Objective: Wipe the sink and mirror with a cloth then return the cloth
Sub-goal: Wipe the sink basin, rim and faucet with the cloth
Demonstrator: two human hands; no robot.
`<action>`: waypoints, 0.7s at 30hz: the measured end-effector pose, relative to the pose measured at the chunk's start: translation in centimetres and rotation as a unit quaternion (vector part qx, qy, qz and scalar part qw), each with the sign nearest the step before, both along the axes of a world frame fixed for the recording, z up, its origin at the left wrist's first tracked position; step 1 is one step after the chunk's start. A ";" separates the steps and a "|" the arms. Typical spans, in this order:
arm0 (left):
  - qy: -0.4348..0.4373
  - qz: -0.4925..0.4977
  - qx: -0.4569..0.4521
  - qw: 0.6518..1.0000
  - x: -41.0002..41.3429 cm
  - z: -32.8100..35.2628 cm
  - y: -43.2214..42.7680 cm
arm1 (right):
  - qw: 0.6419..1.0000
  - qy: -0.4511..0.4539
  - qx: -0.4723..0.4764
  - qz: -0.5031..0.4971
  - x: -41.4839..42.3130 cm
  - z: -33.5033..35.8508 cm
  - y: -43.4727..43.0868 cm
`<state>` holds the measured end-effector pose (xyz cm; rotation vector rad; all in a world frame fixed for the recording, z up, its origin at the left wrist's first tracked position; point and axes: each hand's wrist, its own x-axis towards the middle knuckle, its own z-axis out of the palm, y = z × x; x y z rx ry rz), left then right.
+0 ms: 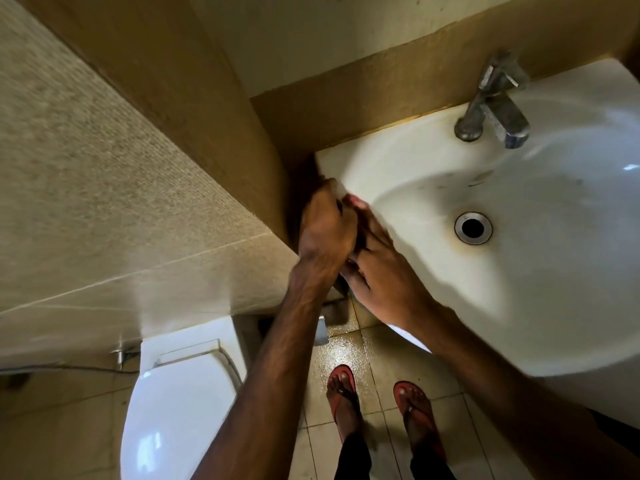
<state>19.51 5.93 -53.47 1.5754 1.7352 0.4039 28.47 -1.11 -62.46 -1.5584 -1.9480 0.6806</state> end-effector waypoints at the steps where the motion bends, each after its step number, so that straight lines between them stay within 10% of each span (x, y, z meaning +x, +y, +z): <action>1: 0.012 -0.011 0.008 1.000 -0.2 -0.2 -0.3 | 1.000 0.011 -0.016 0.015 0.2 0.0 -1.5; 14: 0.094 -0.058 -0.001 0.994 -0.7 -1.0 0.0 | 0.984 -0.088 -0.153 0.035 2.2 2.2 -6.7; 21: 0.041 -0.030 -0.022 0.998 -1.0 -1.6 1.2 | 0.968 -0.014 -0.195 -0.156 -1.8 1.6 1.1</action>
